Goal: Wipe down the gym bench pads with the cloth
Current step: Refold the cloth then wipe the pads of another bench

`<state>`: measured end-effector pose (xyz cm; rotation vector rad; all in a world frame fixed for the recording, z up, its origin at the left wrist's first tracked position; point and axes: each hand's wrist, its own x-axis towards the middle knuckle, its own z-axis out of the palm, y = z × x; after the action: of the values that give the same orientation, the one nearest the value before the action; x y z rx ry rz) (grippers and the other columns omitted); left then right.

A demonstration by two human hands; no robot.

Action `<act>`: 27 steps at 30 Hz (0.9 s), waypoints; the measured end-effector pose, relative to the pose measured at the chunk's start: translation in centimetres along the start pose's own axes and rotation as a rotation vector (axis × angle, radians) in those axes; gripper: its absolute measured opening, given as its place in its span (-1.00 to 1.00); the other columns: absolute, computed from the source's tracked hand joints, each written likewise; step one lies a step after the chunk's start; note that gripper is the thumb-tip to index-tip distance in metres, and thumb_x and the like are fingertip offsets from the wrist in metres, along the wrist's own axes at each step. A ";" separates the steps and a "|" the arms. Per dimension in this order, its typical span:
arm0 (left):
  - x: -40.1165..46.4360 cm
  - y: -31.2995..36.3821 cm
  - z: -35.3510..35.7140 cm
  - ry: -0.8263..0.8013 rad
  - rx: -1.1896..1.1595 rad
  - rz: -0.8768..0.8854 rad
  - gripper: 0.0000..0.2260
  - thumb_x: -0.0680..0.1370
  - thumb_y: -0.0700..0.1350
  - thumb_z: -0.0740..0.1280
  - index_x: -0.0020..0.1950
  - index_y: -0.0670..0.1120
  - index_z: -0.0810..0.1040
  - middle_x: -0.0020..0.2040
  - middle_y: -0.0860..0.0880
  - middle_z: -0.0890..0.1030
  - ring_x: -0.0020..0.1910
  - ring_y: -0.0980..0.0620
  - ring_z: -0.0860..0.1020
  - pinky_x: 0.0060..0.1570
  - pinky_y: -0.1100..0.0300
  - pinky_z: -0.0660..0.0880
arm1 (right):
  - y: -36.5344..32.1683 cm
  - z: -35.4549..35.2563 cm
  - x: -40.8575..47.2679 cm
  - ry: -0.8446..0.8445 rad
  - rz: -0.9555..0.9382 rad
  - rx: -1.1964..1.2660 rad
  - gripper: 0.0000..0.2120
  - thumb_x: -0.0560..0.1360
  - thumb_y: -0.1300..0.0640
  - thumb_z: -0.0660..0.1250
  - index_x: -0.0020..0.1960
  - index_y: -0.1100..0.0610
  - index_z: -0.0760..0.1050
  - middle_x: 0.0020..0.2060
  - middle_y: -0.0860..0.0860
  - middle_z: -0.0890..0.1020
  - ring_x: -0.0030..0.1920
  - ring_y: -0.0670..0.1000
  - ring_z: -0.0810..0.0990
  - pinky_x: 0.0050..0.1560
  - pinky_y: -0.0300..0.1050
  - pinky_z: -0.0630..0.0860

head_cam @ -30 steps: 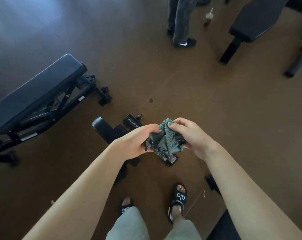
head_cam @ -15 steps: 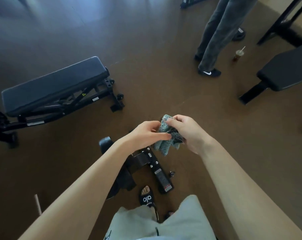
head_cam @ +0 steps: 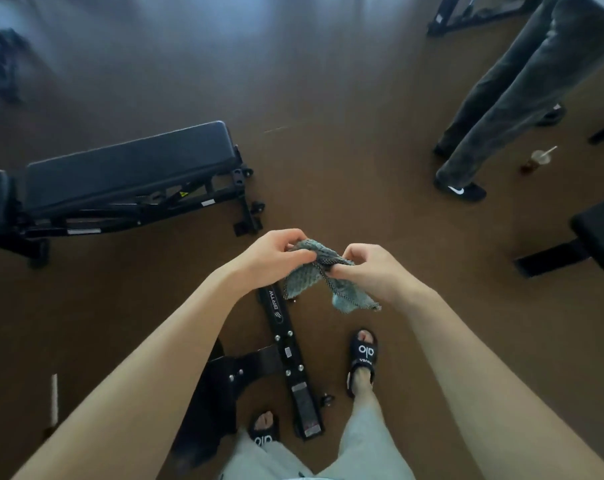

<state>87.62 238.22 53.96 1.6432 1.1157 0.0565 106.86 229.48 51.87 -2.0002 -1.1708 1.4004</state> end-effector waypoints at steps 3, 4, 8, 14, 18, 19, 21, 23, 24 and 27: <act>3.2 1.9 0.1 0.064 -0.051 -0.097 -0.83 0.65 0.06 0.32 0.03 0.02 0.65 -0.03 0.01 0.71 -0.01 0.07 0.67 0.04 0.12 0.60 | -0.4 -3.7 4.2 -0.094 -0.069 -0.061 -0.74 0.52 -0.05 0.44 -0.12 0.16 0.57 -0.19 0.07 0.70 -0.23 -0.01 0.57 -0.18 -0.05 0.44; 4.2 2.6 0.2 0.080 -0.076 -0.143 -0.79 0.65 0.08 0.31 0.02 0.00 0.66 -0.02 -0.02 0.71 0.02 0.01 0.67 0.11 0.05 0.60 | -0.6 -4.8 5.2 -0.121 -0.086 -0.075 -0.76 0.54 -0.05 0.41 -0.12 0.14 0.59 -0.22 0.02 0.69 -0.23 -0.02 0.57 -0.19 -0.06 0.44; 7.0 4.7 -0.3 0.167 -0.118 -0.238 -0.65 0.63 0.19 0.30 0.03 -0.07 0.68 0.00 -0.06 0.71 0.05 -0.03 0.67 0.15 0.01 0.56 | -2.0 -8.6 8.7 -0.174 -0.176 -0.182 -0.74 0.58 -0.04 0.33 -0.12 0.11 0.65 -0.25 0.01 0.70 -0.23 -0.02 0.59 -0.19 -0.09 0.48; 9.0 6.4 -2.3 0.162 -0.274 -0.227 -0.79 0.52 -0.12 0.49 0.13 -0.02 0.59 0.04 -0.06 0.70 0.05 -0.04 0.68 0.09 0.04 0.62 | -5.0 -11.7 12.6 -0.150 -0.311 -0.248 -0.66 0.58 -0.01 0.33 -0.32 0.12 0.46 -0.45 -0.11 0.45 -0.41 -0.08 0.37 -0.36 -0.12 0.30; 10.5 6.6 -4.4 0.246 -0.359 -0.192 -0.81 0.55 -0.18 0.43 0.15 -0.02 0.61 0.05 -0.05 0.69 0.11 -0.05 0.65 0.08 0.03 0.61 | -7.0 -11.8 15.7 -0.324 -0.310 -0.302 -0.79 0.49 -0.01 0.43 -0.24 0.07 0.52 -0.40 -0.17 0.55 -0.38 -0.15 0.47 -0.31 -0.17 0.39; 10.9 6.6 -5.0 0.249 -0.326 -0.183 -0.81 0.55 -0.17 0.43 0.15 0.01 0.61 0.05 -0.03 0.69 0.10 -0.02 0.65 0.08 0.04 0.61 | -7.5 -11.7 16.5 -0.415 -0.274 -0.338 -0.86 0.45 0.01 0.47 -0.19 0.03 0.55 -0.34 -0.19 0.62 -0.31 -0.17 0.55 -0.24 -0.18 0.49; 12.0 6.6 -6.7 0.224 -0.207 -0.166 -0.80 0.54 -0.15 0.44 0.14 0.07 0.61 0.04 0.02 0.68 0.08 0.04 0.64 0.06 0.07 0.61 | -8.5 -11.5 18.4 -0.549 -0.223 -0.455 -0.86 0.39 0.09 0.49 -0.06 -0.02 0.61 -0.14 -0.15 0.71 -0.07 -0.12 0.67 0.00 -0.08 0.64; 13.4 6.7 -8.5 0.165 -0.097 -0.152 -0.79 0.54 -0.11 0.44 0.13 0.11 0.60 0.04 0.04 0.66 0.06 0.06 0.63 0.03 0.09 0.63 | -9.6 -11.3 20.7 -0.521 -0.258 -0.551 -0.73 0.40 0.22 0.43 0.05 -0.02 0.62 -0.02 -0.13 0.70 0.07 -0.06 0.66 0.11 -0.03 0.63; 14.4 6.7 -9.5 0.130 -0.063 -0.147 -0.80 0.53 -0.09 0.44 0.13 0.12 0.60 0.04 0.05 0.66 0.06 0.05 0.64 0.02 0.09 0.63 | -10.4 -11.2 21.7 -0.463 -0.299 -0.553 -0.62 0.40 0.29 0.38 0.15 -0.02 0.58 0.06 -0.12 0.67 0.13 -0.05 0.63 0.14 -0.03 0.61; 17.4 7.0 -12.6 0.063 0.005 -0.126 -0.81 0.53 0.01 0.47 0.13 0.12 0.61 0.06 0.07 0.64 0.07 0.06 0.63 0.07 0.05 0.64 | -12.8 -10.6 24.7 -0.430 -0.391 -0.373 -0.31 0.38 0.40 0.34 0.40 -0.13 0.43 0.29 -0.14 0.56 0.31 -0.12 0.49 0.17 -0.18 0.50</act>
<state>94.79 259.56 56.13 1.5817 1.2662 0.0240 114.76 258.19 52.03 -1.5895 -2.0154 1.5237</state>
